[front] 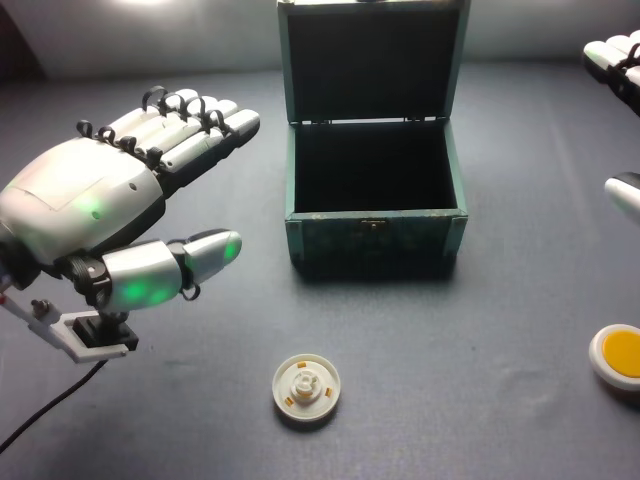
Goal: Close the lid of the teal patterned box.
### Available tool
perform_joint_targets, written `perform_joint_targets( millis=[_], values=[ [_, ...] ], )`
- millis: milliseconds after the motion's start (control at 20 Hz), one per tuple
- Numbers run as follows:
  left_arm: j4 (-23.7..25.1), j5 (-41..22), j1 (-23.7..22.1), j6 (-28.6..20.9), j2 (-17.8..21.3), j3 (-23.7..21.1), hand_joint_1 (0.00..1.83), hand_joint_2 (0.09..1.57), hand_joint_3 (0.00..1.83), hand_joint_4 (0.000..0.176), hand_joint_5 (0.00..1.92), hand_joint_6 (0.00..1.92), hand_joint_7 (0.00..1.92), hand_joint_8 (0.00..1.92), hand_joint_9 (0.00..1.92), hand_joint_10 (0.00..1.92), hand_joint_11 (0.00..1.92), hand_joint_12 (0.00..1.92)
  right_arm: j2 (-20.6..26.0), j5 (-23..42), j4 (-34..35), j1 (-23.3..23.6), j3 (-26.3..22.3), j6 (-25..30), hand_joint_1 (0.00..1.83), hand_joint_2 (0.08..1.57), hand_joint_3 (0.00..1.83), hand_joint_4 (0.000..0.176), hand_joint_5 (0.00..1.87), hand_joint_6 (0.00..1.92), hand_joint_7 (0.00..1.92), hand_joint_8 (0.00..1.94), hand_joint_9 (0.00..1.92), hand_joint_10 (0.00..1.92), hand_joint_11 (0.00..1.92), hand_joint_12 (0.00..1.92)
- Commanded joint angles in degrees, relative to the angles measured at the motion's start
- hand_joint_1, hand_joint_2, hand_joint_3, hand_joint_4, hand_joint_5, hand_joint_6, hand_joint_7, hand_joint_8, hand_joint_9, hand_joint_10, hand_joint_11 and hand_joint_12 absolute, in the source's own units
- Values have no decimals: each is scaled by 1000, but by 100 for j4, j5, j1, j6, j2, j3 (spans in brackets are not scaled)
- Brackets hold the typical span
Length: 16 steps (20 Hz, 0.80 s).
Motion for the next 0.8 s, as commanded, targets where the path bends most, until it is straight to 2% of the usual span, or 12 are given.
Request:
perform_joint_targets(
  millis=[0,100,200,250,300,350,400,450,500,600,650,750],
  values=[
    [-48,-686,-51,-14,-12,32,60,1390,24,48,0,0,0,0,0,0,0,0,18,714,-60,66,30,53,489,1425,4,0,0,0,0,0,0,0,0,54],
    [-50,-663,-68,-38,-35,57,95,1395,12,46,0,0,0,0,0,0,0,0,0,694,-61,100,66,110,414,1418,0,0,0,0,0,0,0,0,0,1],
    [-48,-578,-129,-90,-107,132,105,1371,0,76,0,0,0,0,0,0,0,0,-66,543,-95,284,169,122,419,1405,0,0,0,0,0,0,0,0,15,7],
    [-43,-509,-177,-102,-152,175,111,1358,0,83,0,0,0,0,0,0,0,0,-130,386,-104,455,267,122,383,1405,0,0,0,0,0,0,0,0,19,12],
    [-43,-506,-180,-103,-154,177,140,1357,0,73,0,0,0,0,0,0,0,0,-163,339,-108,461,310,123,364,1400,0,0,0,0,0,0,0,0,33,22],
    [-30,-423,-241,-132,-204,229,194,1368,0,48,0,0,0,0,0,0,0,0,-252,128,-132,682,445,126,329,1387,5,0,0,3,0,0,0,0,6,278],
    [-2,-340,-286,-169,-247,283,206,1371,0,45,0,0,0,0,0,0,0,0,-311,-2,-159,828,545,133,305,1386,1,0,0,0,0,0,2,2,0,585],
    [13,-244,-338,-179,-298,337,245,1366,0,30,1,0,0,0,0,0,16,9,-374,-128,-169,975,647,133,287,1387,0,0,5,2,0,0,16,10,0,858],
    [29,-110,-407,-213,-383,419,301,1364,0,4,0,0,0,0,0,0,36,28,-474,-329,-169,1192,809,134,254,1379,0,0,0,0,0,0,8,4,0,1013],
    [51,-7,-477,-269,-490,514,329,1357,5,13,0,0,0,0,0,0,0,355,-625,-648,-169,1483,1044,135,375,1375,0,0,0,0,0,0,34,20,0,1233],
    [69,70,-523,-273,-542,557,319,1357,3,21,0,0,0,0,0,0,0,391,-737,-867,-169,1684,1209,135,342,1375,0,0,0,0,0,0,85,55,0,1417],
    [127,228,-607,-281,-640,640,264,1350,0,34,0,0,0,0,0,0,0,290,-977,-1327,-191,2079,1543,134,345,1375,0,0,22,9,33,9,65,74,0,1404]
  ],
)
